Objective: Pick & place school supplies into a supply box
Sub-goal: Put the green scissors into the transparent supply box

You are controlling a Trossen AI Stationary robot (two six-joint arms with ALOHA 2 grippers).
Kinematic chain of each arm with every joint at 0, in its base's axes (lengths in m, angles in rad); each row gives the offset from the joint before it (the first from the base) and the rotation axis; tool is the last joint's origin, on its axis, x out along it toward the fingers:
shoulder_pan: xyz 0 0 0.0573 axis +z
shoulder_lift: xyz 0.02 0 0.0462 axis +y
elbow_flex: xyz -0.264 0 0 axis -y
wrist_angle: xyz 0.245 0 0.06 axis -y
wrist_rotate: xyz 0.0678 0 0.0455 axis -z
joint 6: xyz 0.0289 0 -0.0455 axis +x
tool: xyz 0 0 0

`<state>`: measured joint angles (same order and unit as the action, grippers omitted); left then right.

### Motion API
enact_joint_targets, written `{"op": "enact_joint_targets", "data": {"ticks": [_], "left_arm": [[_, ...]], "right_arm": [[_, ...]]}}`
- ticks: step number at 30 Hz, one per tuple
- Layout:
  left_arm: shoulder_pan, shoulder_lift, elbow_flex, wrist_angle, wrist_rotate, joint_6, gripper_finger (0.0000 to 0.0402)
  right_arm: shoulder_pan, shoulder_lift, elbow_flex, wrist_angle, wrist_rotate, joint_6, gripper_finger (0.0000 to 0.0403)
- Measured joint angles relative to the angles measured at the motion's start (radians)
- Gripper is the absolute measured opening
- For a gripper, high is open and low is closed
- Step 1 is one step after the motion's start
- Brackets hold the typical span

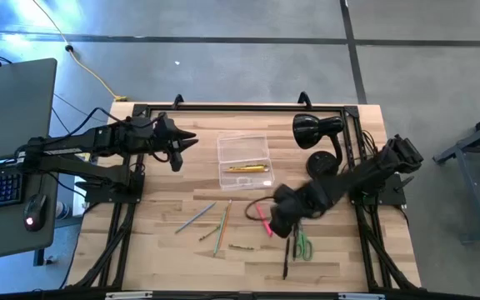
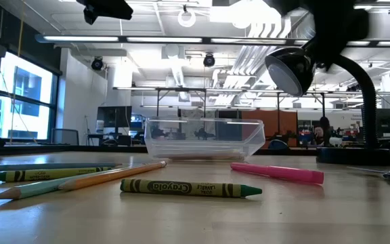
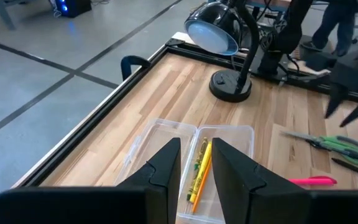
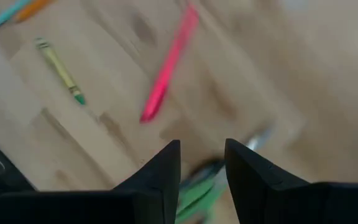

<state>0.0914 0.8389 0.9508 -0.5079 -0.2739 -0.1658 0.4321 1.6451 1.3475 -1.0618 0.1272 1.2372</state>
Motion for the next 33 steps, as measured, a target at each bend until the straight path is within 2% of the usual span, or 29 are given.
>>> {"op": "enact_joint_targets", "data": {"ticks": [4, 9, 12, 17, 33], "left_arm": [[0.0, 0.021, 0.0, 0.0, 0.0, -0.001, 0.0122], [0.0, 0.059, 0.0, 0.0, -0.001, -0.026, 0.0122], [0.0, 0.08, 0.0, 0.006, -0.001, -0.03, 0.0122], [0.0, 0.096, -0.001, 0.008, -0.001, -0.049, 0.0122], [0.0, 0.096, -0.001, 0.035, -0.018, -0.048, 0.0122]], "right_arm": [[0.11, 0.0, -0.117, 0.04, -0.062, 0.396, 0.0103], [0.209, 0.002, -0.265, 0.249, -0.169, 0.669, 0.0103], [0.234, 0.002, -0.316, 0.353, -0.219, 0.725, 0.0103], [0.239, 0.002, -0.358, 0.319, -0.32, 0.763, 0.0103], [0.229, 0.01, -0.383, 0.342, -0.323, 0.802, 0.0103]]}}
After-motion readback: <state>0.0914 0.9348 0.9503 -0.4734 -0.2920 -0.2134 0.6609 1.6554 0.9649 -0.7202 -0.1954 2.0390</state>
